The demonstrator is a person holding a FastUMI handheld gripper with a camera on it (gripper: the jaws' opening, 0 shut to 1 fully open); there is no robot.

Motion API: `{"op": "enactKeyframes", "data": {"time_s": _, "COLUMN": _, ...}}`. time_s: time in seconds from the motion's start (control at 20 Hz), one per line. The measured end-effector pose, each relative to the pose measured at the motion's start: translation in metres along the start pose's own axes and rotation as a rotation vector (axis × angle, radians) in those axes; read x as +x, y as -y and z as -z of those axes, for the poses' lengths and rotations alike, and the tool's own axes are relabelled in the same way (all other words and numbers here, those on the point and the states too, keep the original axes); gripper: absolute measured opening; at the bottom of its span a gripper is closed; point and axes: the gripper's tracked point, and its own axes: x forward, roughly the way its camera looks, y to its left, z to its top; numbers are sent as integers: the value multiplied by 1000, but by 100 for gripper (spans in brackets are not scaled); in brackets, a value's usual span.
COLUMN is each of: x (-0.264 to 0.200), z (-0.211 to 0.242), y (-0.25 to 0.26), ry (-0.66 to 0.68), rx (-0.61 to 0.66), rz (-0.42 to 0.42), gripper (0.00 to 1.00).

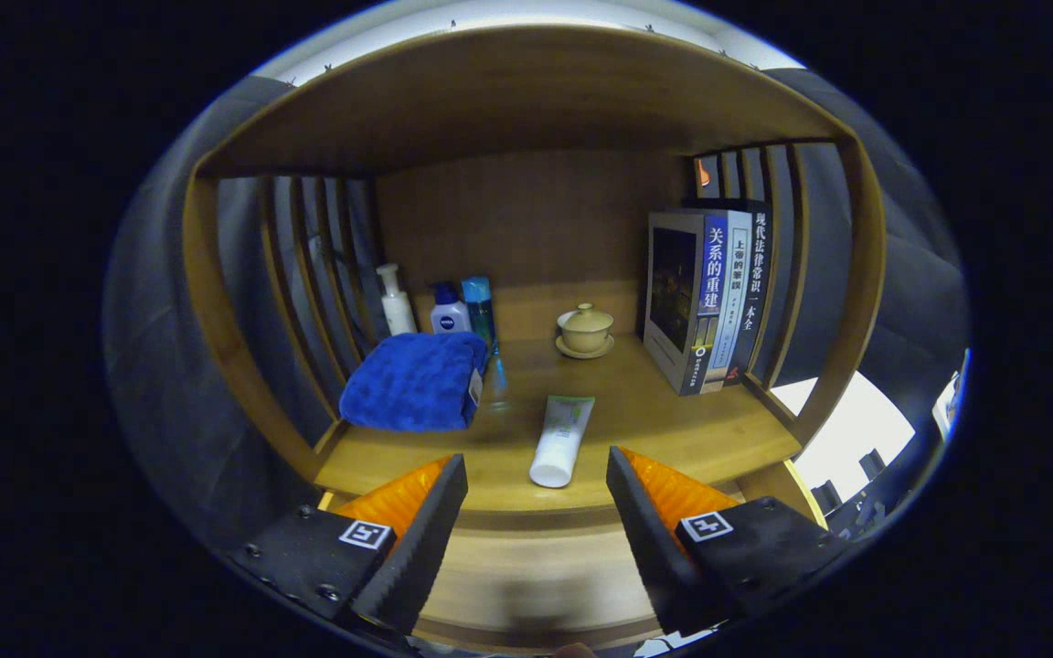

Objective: Pull open the drawer, take out the items inside it, and place them on the countertop above the cabinet.

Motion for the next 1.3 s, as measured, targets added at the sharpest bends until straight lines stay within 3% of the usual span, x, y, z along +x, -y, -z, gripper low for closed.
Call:
{"op": "enactKeyframes", "data": {"time_s": 0.5, "x": -98, "z": 54, "y": 1, "ry": 243, "rx": -108, "rz": 25, "gripper": 99}}
{"op": "enactKeyframes", "data": {"time_s": 0.9, "x": -141, "z": 137, "y": 13, "ry": 196, "rx": -24, "rz": 18, "gripper": 99}}
{"op": "enactKeyframes", "data": {"time_s": 1.3, "x": -112, "z": 180, "y": 38, "ry": 72, "rx": 15, "rz": 46, "gripper": 99}}
